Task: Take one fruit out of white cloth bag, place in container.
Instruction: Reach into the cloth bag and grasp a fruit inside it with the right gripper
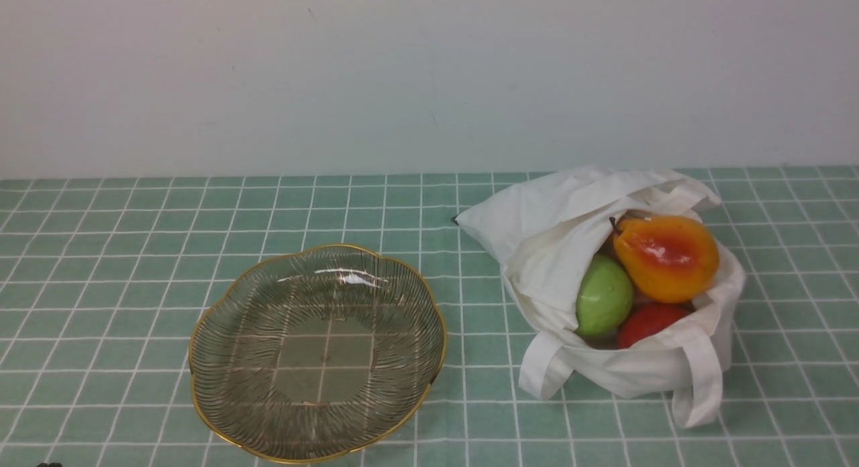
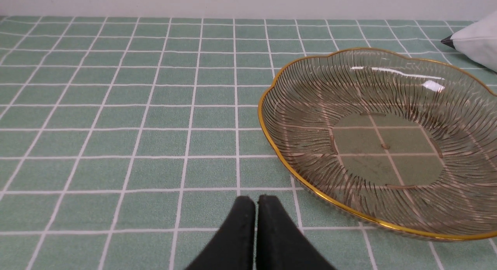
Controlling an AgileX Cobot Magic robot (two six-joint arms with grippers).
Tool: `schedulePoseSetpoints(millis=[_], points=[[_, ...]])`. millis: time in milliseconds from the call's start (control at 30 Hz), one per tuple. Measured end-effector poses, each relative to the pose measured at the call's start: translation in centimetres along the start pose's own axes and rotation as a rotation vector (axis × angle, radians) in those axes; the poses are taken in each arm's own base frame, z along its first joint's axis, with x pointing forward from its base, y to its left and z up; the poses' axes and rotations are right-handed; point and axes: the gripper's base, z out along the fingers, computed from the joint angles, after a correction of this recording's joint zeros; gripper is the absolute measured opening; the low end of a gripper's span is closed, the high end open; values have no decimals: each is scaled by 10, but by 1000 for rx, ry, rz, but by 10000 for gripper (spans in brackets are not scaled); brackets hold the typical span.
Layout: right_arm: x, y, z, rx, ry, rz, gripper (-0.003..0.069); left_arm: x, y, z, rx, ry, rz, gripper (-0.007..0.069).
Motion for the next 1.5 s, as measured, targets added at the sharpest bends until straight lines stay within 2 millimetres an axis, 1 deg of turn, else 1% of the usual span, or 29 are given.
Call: schedulePoseSetpoints(millis=[33,100,200,233,267,300,333,367,400,433,467,500,633,700,767,800,933,1000,1100,1133,1167,1200,1233,1267,1300,1333,1367,1433,1500], points=[[-5,4,0,-14,-3,-10,-15,0,0,0,0,0,0,-8],[-31,24,4,-62,4,-61,-15,0,0,0,0,0,-5,-8],[-53,45,22,-53,174,-165,-15,0,0,0,0,0,0,-8],[-57,50,32,-31,267,-198,-15,0,0,0,0,0,0,-8],[-54,50,36,-16,318,-212,-15,0,0,0,0,0,0,-8],[-55,54,52,23,469,-258,-15,0,0,0,0,0,-5,-8],[-57,57,62,39,547,-284,-15,0,0,0,0,0,0,-8],[-51,56,77,66,685,-322,-15,0,0,0,0,0,0,-8],[-51,58,87,71,758,-348,-15,0,0,0,0,0,0,-8],[-45,58,101,68,879,-398,-15,0,0,0,0,0,0,-8],[-39,58,119,55,977,-434,-15,0,0,0,0,0,0,-8],[-37,58,121,46,997,-448,-15,0,0,0,0,0,0,-8],[-10,57,168,-55,1170,-502,-15,0,0,0,0,0,0,-8],[0,59,183,-107,1206,-539,-14,0,0,0,0,0,0,-8],[15,60,200,-153,1257,-575,-12,0,0,0,0,0,-5,-8],[23,63,209,-184,1275,-596,-10,0,0,0,0,0,0,-8],[44,72,229,-239,1320,-667,15,0,0,0,0,0,-5,-8],[53,77,238,-255,1329,-714,58,0,0,0,0,0,0,-8],[60,76,250,-247,1331,-782,175,0,0,0,0,0,-5,-8],[60,75,252,-243,1329,-794,195,0,0,0,0,0,-5,-8],[62,74,254,-238,1328,-806,237,0,0,0,0,0,0,-8],[65,71,258,-227,1322,-830,320,0,0,0,0,0,-5,-8],[66,70,260,-219,1314,-841,358,0,0,0,0,0,0,-8],[69,68,263,-205,1301,-845,437,0,0,0,0,0,0,-8],[71,67,264,-194,1296,-842,489,0,0,0,0,0,0,-8],[74,66,267,-179,1284,-829,562,0,0,0,0,0,0,-8],[77,64,268,-169,1281,-818,603,0,0,0,0,0,-5,-8],[83,62,271,-147,1284,-797,664,0,0,0,0,0,0,-8],[88,59,272,-136,1299,-790,680,0,0,0,0,0,0,-8]])
